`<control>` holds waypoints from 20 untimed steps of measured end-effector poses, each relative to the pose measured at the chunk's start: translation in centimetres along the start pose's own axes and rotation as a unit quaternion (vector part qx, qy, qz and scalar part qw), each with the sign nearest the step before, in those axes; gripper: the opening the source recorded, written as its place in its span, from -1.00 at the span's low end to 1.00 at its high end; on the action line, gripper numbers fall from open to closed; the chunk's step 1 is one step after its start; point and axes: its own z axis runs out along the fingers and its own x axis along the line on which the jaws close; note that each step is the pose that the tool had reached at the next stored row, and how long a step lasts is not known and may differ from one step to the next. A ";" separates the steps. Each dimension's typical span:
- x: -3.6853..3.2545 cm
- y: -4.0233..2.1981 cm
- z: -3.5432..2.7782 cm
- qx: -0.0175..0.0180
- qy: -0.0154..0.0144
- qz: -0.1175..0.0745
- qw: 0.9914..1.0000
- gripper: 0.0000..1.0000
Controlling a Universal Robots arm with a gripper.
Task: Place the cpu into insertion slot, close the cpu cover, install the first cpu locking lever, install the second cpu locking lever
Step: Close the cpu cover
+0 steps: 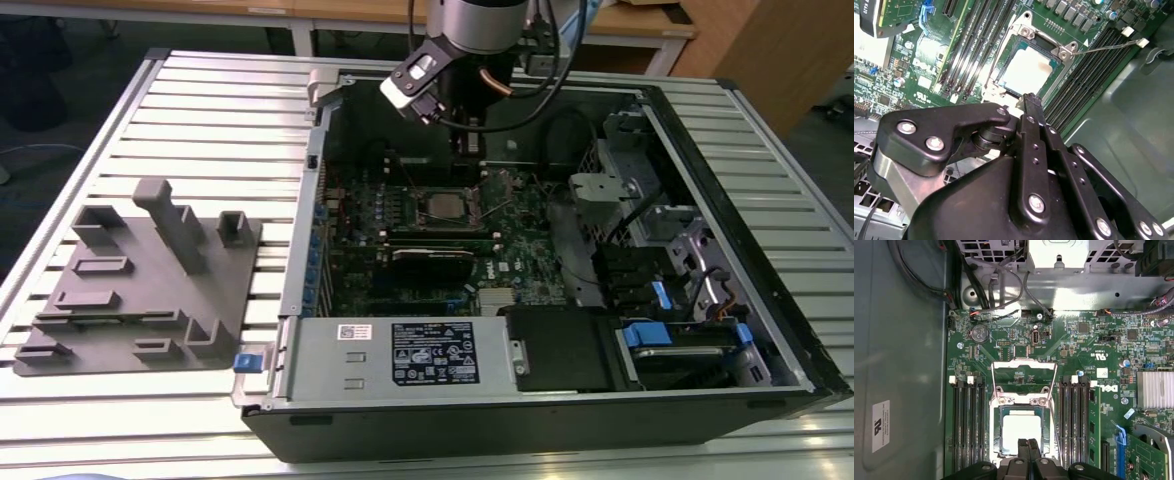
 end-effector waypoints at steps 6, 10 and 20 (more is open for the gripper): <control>0.00 0.53 0.01 0.000 0.000 0.000 1.000 -0.79; 0.01 0.54 0.01 0.000 0.000 0.000 1.000 -0.79; 0.01 1.46 0.04 0.000 0.000 0.000 1.000 -0.79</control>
